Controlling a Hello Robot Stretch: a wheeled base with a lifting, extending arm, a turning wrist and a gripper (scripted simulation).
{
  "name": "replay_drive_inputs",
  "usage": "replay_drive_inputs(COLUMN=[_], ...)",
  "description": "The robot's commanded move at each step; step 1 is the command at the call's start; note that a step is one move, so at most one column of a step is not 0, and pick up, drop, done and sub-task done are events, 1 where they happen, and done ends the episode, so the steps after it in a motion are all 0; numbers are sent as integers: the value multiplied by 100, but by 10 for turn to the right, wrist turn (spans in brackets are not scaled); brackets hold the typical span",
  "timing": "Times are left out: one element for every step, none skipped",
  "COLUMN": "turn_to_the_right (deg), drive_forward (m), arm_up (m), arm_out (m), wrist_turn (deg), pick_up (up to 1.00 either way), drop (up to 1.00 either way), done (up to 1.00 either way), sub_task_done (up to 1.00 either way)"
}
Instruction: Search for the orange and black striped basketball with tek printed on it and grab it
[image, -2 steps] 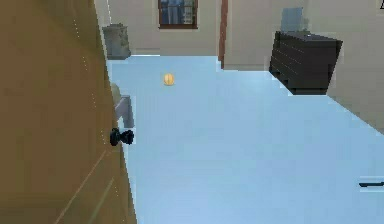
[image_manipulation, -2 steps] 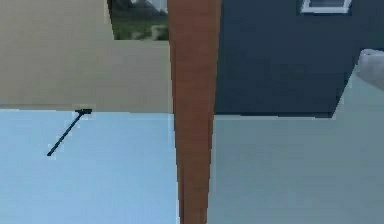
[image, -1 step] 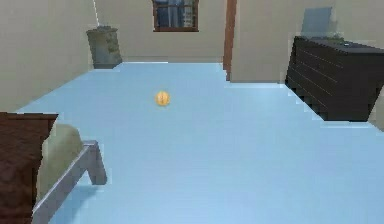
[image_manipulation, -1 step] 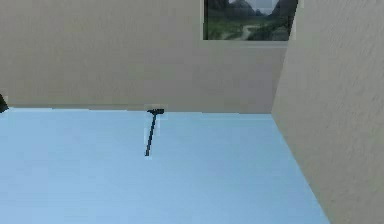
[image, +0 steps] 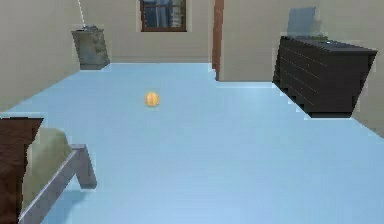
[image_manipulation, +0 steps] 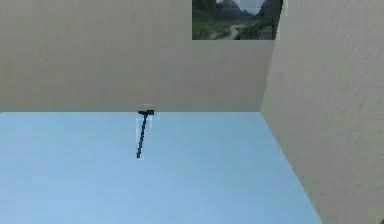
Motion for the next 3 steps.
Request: replay_drive_inputs(turn_to_the_right=[0,0,30], drive_forward=[100,100,0], arm_up=[0,0,0], arm_out=[0,0,0], wrist_turn=[0,0,0], pick_up=[0,0,0], drop=[0,0,0], done=[0,0,0], sub_task_done=[0,0,0])
